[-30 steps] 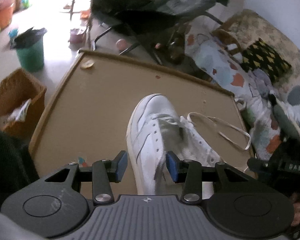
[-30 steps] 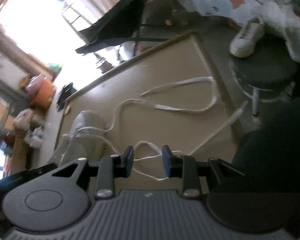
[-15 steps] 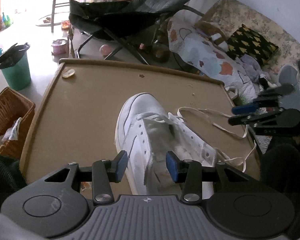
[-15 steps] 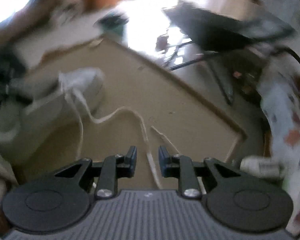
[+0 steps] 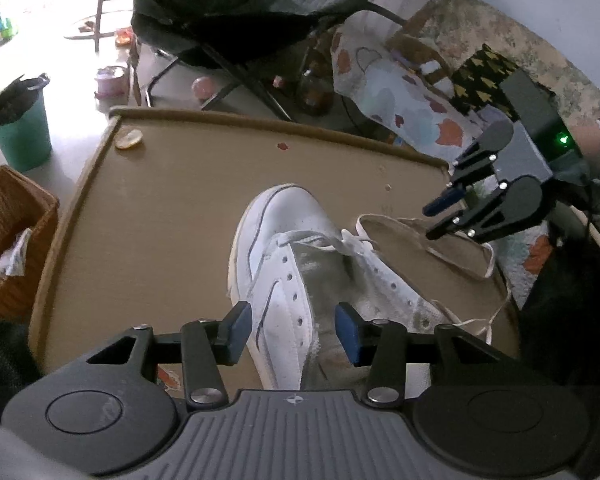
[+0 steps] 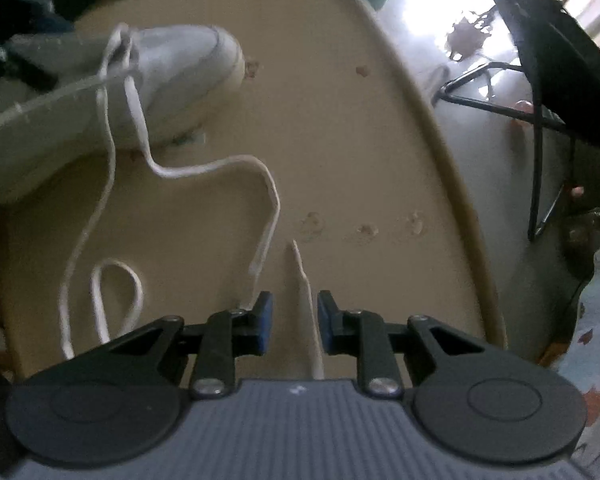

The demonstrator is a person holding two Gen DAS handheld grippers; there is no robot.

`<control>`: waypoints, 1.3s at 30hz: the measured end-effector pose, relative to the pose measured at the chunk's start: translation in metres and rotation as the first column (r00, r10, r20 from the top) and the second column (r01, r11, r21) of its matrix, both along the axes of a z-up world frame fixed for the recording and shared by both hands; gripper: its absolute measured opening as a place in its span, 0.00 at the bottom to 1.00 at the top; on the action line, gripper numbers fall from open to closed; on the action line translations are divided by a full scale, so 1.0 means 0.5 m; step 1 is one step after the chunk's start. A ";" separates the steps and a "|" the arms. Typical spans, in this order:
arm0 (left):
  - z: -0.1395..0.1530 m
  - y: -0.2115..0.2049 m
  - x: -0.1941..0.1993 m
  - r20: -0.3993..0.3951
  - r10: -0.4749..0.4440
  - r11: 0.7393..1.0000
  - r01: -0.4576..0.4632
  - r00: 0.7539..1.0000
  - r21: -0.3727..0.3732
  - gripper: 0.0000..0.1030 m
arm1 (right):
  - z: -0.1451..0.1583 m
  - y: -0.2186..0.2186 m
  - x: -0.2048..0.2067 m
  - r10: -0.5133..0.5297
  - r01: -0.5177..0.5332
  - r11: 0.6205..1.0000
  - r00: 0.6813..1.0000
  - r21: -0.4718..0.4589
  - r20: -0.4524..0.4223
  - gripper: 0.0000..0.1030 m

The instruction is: Lace up shoes with both hands

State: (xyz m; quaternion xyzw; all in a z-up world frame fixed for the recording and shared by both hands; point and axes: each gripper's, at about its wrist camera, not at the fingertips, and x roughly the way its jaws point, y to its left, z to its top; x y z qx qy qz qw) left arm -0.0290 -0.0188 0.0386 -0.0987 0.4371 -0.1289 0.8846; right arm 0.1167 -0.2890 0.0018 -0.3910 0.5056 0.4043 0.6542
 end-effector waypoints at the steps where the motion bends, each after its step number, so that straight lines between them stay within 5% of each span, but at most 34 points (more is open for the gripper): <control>1: -0.002 0.001 0.002 -0.002 0.000 1.000 0.000 1.000 -0.003 0.47 | -0.002 -0.002 0.005 -0.005 0.005 1.000 1.000 0.005 -0.010 0.23; 8: -0.014 0.011 0.013 -0.012 0.007 1.000 -0.008 1.000 -0.028 0.46 | -0.009 0.007 0.038 0.018 -0.016 1.000 0.997 0.020 -0.075 0.19; 12: -0.017 0.014 0.020 -0.015 0.012 1.000 -0.012 1.000 -0.027 0.46 | -0.012 0.030 0.042 0.040 -0.040 0.999 0.993 0.003 -0.115 0.05; 17: -0.019 0.010 0.026 -0.021 0.002 1.000 -0.003 1.000 -0.030 0.46 | -0.009 0.027 0.038 0.012 -0.011 1.000 0.993 0.016 -0.115 0.02; 25: -0.008 -0.007 0.025 0.002 -0.037 0.999 0.037 0.999 0.004 0.46 | 0.040 -0.004 -0.017 -0.077 0.073 0.992 0.997 0.102 0.030 0.02; 34: 0.013 -0.022 0.013 0.019 -0.054 0.995 0.053 0.998 0.082 0.46 | 0.148 0.048 -0.123 -0.030 -0.014 0.971 0.983 0.240 0.182 0.02; 39: 0.019 -0.023 0.009 0.023 -0.055 0.992 0.051 0.998 0.119 0.46 | 0.164 0.126 -0.166 0.025 -0.084 0.952 0.980 0.296 0.197 0.02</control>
